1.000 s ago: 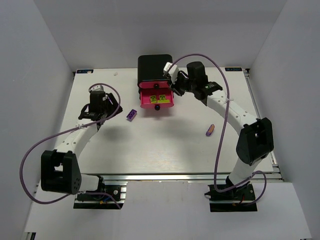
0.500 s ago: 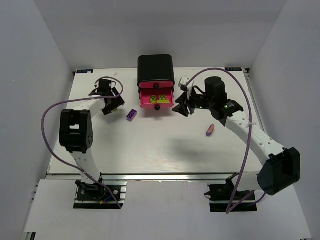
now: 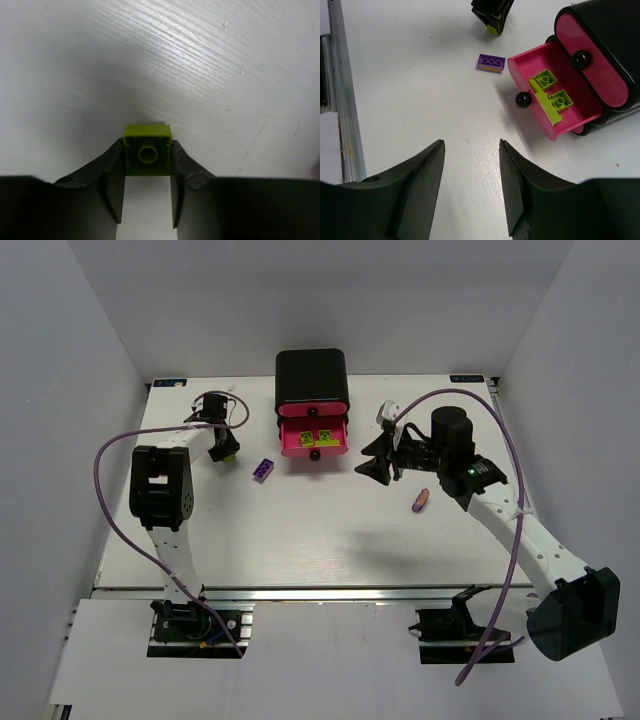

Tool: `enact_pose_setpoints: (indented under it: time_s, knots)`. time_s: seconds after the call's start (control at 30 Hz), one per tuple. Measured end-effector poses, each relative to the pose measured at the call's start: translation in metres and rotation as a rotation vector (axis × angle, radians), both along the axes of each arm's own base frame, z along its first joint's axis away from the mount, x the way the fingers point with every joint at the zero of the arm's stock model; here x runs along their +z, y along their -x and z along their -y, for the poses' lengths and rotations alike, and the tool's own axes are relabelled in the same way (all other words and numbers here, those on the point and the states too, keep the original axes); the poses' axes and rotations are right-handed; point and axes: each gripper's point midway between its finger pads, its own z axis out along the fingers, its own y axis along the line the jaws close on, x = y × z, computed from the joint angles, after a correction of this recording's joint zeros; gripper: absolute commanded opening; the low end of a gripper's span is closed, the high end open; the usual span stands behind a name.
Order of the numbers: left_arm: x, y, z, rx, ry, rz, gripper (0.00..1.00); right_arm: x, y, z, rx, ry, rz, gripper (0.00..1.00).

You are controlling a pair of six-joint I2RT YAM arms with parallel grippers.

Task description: Sort the legos into containers by color

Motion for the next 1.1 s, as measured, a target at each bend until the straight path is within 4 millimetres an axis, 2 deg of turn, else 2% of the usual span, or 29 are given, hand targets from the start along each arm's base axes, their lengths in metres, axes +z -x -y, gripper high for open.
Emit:
enact_pose_setpoints:
  time_s: [0.1, 0.2, 0.3, 0.37, 0.43, 0.47, 0.53, 0.6, 0.63, 0.7, 0.9, 1.03, 1.07, 1.1]
  knots:
    - [0.000, -0.001, 0.000, -0.005, 0.001, 0.003, 0.16, -0.001, -0.002, 0.003, -0.005, -0.002, -0.003, 0.53]
    - [0.003, 0.003, 0.004, -0.018, 0.013, 0.009, 0.11, -0.004, -0.005, 0.006, -0.017, 0.000, -0.007, 0.53]
    - [0.014, 0.024, 0.015, -0.065, 0.050, 0.044, 0.09, -0.008, -0.006, 0.009, -0.025, 0.001, -0.011, 0.52]
    - [0.035, 0.042, 0.032, -0.125, 0.108, 0.105, 0.09, -0.010, -0.007, 0.010, -0.031, 0.002, -0.012, 0.52]
    - [0.065, 0.055, 0.052, -0.197, 0.164, 0.189, 0.08, -0.011, -0.008, 0.011, -0.034, 0.003, -0.014, 0.52]
    - [0.090, 0.056, 0.066, -0.248, 0.202, 0.259, 0.09, -0.010, -0.009, 0.011, -0.036, 0.001, -0.013, 0.52]
    - [0.125, 0.053, 0.087, -0.325, 0.246, 0.366, 0.09, -0.011, -0.010, 0.012, -0.039, 0.002, -0.015, 0.52]
    - [0.150, 0.052, 0.106, -0.395, 0.285, 0.440, 0.10, -0.012, -0.011, 0.012, -0.042, 0.003, -0.018, 0.51]
    - [0.156, 0.052, 0.113, -0.421, 0.297, 0.457, 0.10, -0.013, -0.012, 0.012, -0.042, 0.004, -0.022, 0.51]
    - [0.158, 0.051, 0.126, -0.460, 0.320, 0.463, 0.11, -0.015, -0.013, 0.012, -0.044, 0.006, -0.028, 0.51]
    - [0.136, 0.039, 0.157, -0.524, 0.341, 0.396, 0.11, -0.018, -0.016, 0.014, -0.055, 0.006, -0.043, 0.51]
    - [0.128, 0.030, 0.176, -0.556, 0.339, 0.370, 0.12, -0.022, -0.018, 0.014, -0.059, 0.009, -0.057, 0.52]
    - [0.128, 0.028, 0.180, -0.561, 0.336, 0.369, 0.13, -0.022, -0.019, 0.014, -0.060, 0.009, -0.058, 0.51]
    - [0.128, 0.026, 0.183, -0.566, 0.332, 0.368, 0.19, -0.023, -0.019, 0.014, -0.060, 0.009, -0.059, 0.51]
